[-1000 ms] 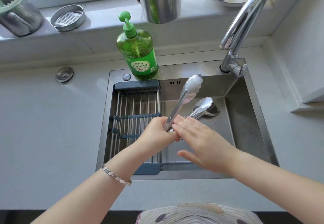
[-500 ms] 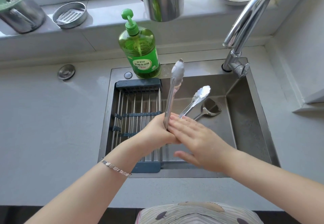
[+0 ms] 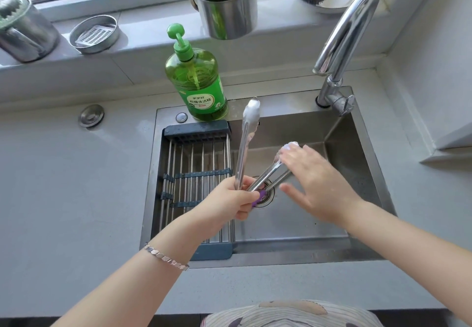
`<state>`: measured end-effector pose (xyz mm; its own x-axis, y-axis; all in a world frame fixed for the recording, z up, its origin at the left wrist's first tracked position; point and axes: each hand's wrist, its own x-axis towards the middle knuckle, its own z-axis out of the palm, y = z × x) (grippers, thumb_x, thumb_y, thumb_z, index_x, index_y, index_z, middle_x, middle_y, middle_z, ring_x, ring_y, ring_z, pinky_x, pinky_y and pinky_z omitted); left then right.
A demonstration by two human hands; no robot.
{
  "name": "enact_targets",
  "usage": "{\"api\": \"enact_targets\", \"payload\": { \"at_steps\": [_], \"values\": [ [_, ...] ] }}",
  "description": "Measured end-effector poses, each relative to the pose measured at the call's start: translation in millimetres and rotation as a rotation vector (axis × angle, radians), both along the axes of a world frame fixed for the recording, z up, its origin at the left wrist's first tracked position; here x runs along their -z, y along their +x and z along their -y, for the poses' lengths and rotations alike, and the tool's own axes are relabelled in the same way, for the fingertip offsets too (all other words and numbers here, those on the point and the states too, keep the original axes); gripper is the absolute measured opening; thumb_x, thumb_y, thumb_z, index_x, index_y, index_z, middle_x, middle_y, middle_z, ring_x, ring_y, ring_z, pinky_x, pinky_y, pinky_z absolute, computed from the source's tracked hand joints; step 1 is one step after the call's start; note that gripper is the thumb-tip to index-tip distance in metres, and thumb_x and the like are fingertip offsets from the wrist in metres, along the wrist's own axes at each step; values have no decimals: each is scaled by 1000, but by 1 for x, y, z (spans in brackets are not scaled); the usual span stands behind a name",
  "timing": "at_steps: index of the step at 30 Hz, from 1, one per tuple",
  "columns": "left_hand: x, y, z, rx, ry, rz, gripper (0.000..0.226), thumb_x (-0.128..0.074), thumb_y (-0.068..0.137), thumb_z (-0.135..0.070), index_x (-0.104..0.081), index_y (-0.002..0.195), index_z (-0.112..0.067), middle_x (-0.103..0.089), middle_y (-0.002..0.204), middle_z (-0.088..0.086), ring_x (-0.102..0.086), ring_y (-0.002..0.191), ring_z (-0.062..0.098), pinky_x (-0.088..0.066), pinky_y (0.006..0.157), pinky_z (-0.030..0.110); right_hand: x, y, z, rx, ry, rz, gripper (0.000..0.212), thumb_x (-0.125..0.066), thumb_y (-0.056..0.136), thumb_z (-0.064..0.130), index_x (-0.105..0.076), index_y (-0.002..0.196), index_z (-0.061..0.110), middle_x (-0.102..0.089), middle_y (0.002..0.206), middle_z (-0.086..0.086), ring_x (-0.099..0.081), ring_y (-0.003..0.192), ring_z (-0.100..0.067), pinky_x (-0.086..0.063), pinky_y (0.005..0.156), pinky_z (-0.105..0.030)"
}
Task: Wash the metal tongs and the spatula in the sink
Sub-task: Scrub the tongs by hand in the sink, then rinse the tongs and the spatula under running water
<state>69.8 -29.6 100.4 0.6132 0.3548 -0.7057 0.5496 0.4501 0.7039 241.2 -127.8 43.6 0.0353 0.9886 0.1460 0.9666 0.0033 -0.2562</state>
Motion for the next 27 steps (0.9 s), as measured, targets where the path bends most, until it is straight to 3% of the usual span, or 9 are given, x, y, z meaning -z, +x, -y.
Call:
{"api": "enact_targets", "payload": {
  "at_steps": [4, 7, 9, 12, 16, 19, 22, 25, 27],
  "values": [
    [2, 4, 0, 11, 7, -19, 20, -45, 94, 6, -56, 87, -9, -37, 45, -8, -28, 41, 5, -22, 46, 17, 3, 8, 0, -130, 71, 121, 69, -20, 98, 49, -66, 112, 0, -66, 117, -15, -62, 111, -27, -31, 103, -39],
    [6, 11, -2, -15, 10, -55, 17, -47, 94, 3, -56, 102, -8, -37, 52, -5, -31, 41, 5, -26, 44, 17, 10, 40, 0, 0, 17, 104, 66, -21, 98, 47, -69, 103, 2, -71, 106, -11, -65, 106, -28, -28, 102, -36],
    [11, 20, -5, -22, 54, -89, 29, -47, 94, 1, -50, 117, -15, -40, 62, -2, -37, 47, 7, -33, 44, 17, 15, 54, 4, 256, -66, -163, 56, -29, 98, 41, -70, 95, 3, -73, 97, -9, -64, 105, -27, -26, 102, -29],
    [18, 40, -11, 72, 259, -196, 26, -49, 92, -1, -53, 112, -17, -48, 77, -3, -48, 65, 10, -45, 57, 19, 17, 74, 1, 696, -237, -832, 33, -39, 99, 29, -66, 95, 10, -71, 85, -2, -64, 93, -22, -43, 91, -30],
    [29, 66, -16, 60, 417, -273, 15, -52, 89, -1, -62, 88, -11, -64, 88, 3, -51, 71, 14, -39, 57, 18, 4, 105, -13, 946, -342, -1273, 35, -45, 96, 34, -59, 102, 2, -64, 73, -8, -57, 58, -18, -49, 53, -22],
    [35, 86, -23, -17, 332, -245, 10, -55, 87, -3, -61, 84, -10, -73, 69, 2, -53, 78, 20, -45, 70, 26, -8, 130, -29, 1043, -334, -1365, 45, -49, 92, 48, -58, 96, 4, -60, 72, -9, -51, 55, -16, -45, 40, -14],
    [35, 105, -28, -63, 322, -230, 14, -53, 89, -5, -59, 77, -10, -61, 41, -4, -59, 70, 21, -51, 86, 38, -14, 153, -55, 1105, -289, -1343, 53, -46, 89, 56, -56, 93, 4, -58, 75, -8, -52, 56, -14, -45, 39, -13],
    [31, 117, -32, -33, 426, -254, 28, -53, 89, -10, -50, 62, -13, -51, 32, -6, -61, 62, 20, -49, 69, 28, -14, 165, -78, 1153, -287, -1293, 49, -43, 94, 48, -53, 88, 1, -58, 73, -11, -52, 55, -15, -44, 35, -12],
    [30, 121, -35, -18, 461, -261, 29, -53, 90, -12, -47, 61, -13, -49, 40, -5, -59, 54, 13, -47, 66, 26, -9, 167, -85, 1158, -339, -1281, 41, -39, 97, 37, -52, 87, -1, -57, 75, -13, -50, 54, -16, -41, 33, -11]
  ]
}}
